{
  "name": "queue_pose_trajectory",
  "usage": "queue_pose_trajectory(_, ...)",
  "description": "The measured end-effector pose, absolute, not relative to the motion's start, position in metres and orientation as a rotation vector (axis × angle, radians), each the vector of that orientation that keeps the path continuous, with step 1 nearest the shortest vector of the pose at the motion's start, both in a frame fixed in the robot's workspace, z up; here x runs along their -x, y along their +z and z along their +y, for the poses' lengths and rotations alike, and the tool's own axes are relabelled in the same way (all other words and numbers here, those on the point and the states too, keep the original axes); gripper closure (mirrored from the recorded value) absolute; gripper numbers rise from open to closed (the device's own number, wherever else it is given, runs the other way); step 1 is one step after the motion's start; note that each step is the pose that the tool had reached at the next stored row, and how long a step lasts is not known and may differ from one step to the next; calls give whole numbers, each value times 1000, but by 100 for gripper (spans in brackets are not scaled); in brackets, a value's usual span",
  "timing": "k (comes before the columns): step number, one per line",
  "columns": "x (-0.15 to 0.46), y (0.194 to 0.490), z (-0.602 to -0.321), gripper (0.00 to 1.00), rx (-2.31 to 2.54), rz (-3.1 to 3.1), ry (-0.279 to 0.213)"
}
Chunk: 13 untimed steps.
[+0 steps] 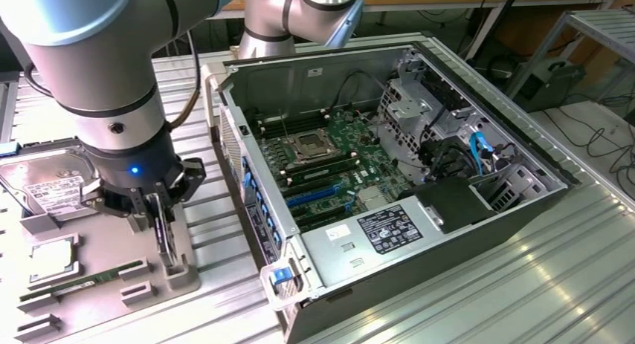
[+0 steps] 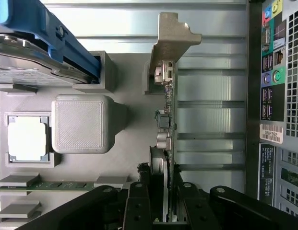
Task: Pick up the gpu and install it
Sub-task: 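Pick up the gpu and move the gpu toward the slot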
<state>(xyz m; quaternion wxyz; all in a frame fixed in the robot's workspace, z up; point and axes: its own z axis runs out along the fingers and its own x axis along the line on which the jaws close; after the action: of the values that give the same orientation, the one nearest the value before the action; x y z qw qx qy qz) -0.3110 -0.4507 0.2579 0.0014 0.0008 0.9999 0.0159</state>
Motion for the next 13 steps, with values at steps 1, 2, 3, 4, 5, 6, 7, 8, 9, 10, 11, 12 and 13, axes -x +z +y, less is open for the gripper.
queue_pose_trajectory(1, 311, 259, -451, 73, -2, 3138, 50)
queue_pose_trajectory(2, 311, 261, -451, 73, -2, 3138, 50)
queue_pose_trajectory(3, 311, 262, -451, 73, -2, 3138, 50)
queue_pose_trajectory(4, 311, 264, -451, 73, -2, 3138, 50)
queue_pose_trajectory(5, 311, 265, -451, 73, -2, 3138, 50)
queue_pose_trajectory(6, 311, 267, -451, 73, -2, 3138, 50)
queue_pose_trajectory(7, 311, 268, -451, 73, -2, 3138, 50)
queue_pose_trajectory(8, 311, 269, -451, 73, -2, 3138, 50)
queue_pose_trajectory(9, 311, 270, -451, 73, -2, 3138, 50)
queue_pose_trajectory(10, 311, 271, -451, 73, -2, 3138, 50)
queue_pose_trajectory(11, 311, 272, -451, 73, -2, 3138, 50)
queue_pose_trajectory(12, 311, 273, -451, 73, -2, 3138, 50)
queue_pose_trajectory(13, 311, 275, -451, 73, -3, 3138, 50)
